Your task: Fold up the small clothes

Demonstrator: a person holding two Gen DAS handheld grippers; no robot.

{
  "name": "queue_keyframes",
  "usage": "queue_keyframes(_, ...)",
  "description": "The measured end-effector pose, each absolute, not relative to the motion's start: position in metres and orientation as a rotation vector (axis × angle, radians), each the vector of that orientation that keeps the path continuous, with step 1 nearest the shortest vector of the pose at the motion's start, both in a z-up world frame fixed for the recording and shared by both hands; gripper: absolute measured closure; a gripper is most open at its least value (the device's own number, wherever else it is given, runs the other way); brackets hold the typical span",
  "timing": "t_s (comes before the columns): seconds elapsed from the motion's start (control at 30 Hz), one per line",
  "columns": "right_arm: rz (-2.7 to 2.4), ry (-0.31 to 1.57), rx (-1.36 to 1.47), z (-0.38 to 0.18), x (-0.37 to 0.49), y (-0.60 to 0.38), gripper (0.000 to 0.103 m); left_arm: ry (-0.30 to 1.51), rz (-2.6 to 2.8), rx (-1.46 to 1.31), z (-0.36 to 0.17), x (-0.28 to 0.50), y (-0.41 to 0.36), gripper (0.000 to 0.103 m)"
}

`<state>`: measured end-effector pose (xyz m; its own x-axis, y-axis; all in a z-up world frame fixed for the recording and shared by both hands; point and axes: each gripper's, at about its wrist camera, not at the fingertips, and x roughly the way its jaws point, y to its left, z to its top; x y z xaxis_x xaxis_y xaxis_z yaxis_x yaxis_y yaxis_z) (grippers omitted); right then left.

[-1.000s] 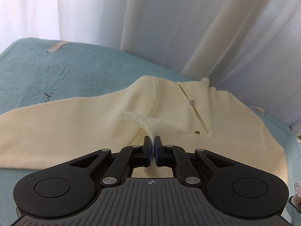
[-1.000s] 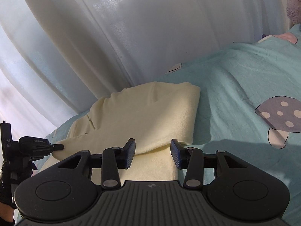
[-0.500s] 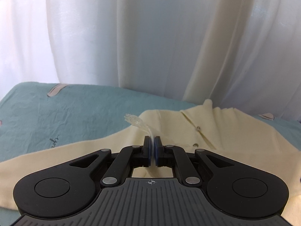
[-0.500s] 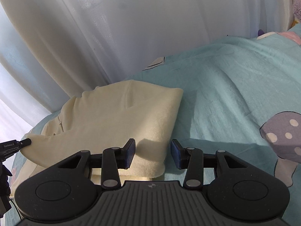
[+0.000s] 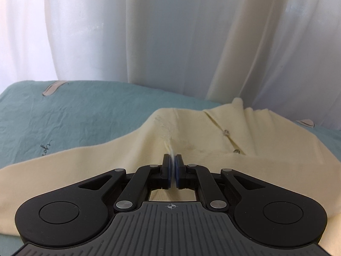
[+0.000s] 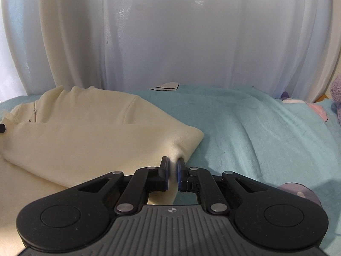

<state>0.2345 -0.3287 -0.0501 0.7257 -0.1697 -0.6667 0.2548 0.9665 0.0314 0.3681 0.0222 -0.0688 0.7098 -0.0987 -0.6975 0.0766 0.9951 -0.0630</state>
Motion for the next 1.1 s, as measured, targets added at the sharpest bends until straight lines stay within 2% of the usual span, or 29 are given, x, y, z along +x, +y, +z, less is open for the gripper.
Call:
queue_keyframes(0.07,-0.259,0.695,0.091,-0.043,0.229,-0.325,0.095,0.771,-0.08,-0.031,-0.069,0.366,0.027,0.096)
queue_keyframes(0.2,-0.227,0.61,0.012,-0.026,0.22,-0.309,0.094,0.753,0.004,-0.115,-0.06,0.362,0.047,0.086)
queue_keyframes(0.3,-0.104,0.616,0.003,-0.027,0.225,-0.287,0.093,0.739,-0.03,-0.244,-0.054,0.354,0.057,0.086)
queue_keyframes(0.37,-0.031,0.647,0.012,-0.035,0.231,-0.275,0.092,0.756,-0.1,-0.296,-0.057,0.352,0.053,0.077)
queue_keyframes(0.4,-0.001,0.665,0.025,-0.041,0.234,-0.273,0.091,0.778,-0.13,-0.312,-0.061,0.352,0.049,0.068)
queue_keyframes(0.53,-0.003,0.701,0.092,-0.057,0.243,-0.276,0.085,0.813,-0.12,-0.296,-0.078,0.357,0.04,0.075)
queue_keyframes(0.6,-0.013,0.69,0.11,-0.059,0.243,-0.282,0.079,0.818,-0.114,-0.31,-0.078,0.36,0.044,0.077)
queue_keyframes(0.63,0.0,0.684,0.127,-0.06,0.243,-0.285,0.071,0.823,-0.113,-0.341,-0.078,0.362,0.048,0.077)
queue_keyframes(0.67,0.033,0.68,0.144,-0.06,0.243,-0.287,0.055,0.827,-0.114,-0.372,-0.078,0.363,0.053,0.077)
queue_keyframes(0.77,0.076,0.687,0.133,-0.06,0.245,-0.282,0.026,0.831,-0.116,-0.481,-0.077,0.361,0.072,0.077)
queue_keyframes(0.8,0.078,0.69,0.117,-0.06,0.244,-0.279,0.022,0.828,-0.103,-0.507,-0.076,0.358,0.078,0.075)
queue_keyframes(0.83,0.077,0.691,0.111,-0.06,0.243,-0.277,0.016,0.824,-0.058,-0.519,-0.073,0.354,0.086,0.054)
queue_keyframes(0.87,0.077,0.692,0.109,-0.062,0.246,-0.275,0.013,0.816,0.016,-0.511,-0.07,0.349,0.093,0.039)
queue_keyframes(0.9,0.076,0.692,0.108,-0.062,0.246,-0.274,0.012,0.79,0.078,-0.507,-0.066,0.342,0.103,0.03)
queue_keyframes(0.97,0.081,0.708,0.118,-0.062,0.249,-0.274,0.004,0.732,0.135,-0.516,-0.057,0.323,0.129,0.03)
queue_keyframes(1.1,0.051,0.707,0.16,-0.06,0.245,-0.276,0.004,0.626,0.379,-0.533,-0.041,0.285,0.197,0.026)
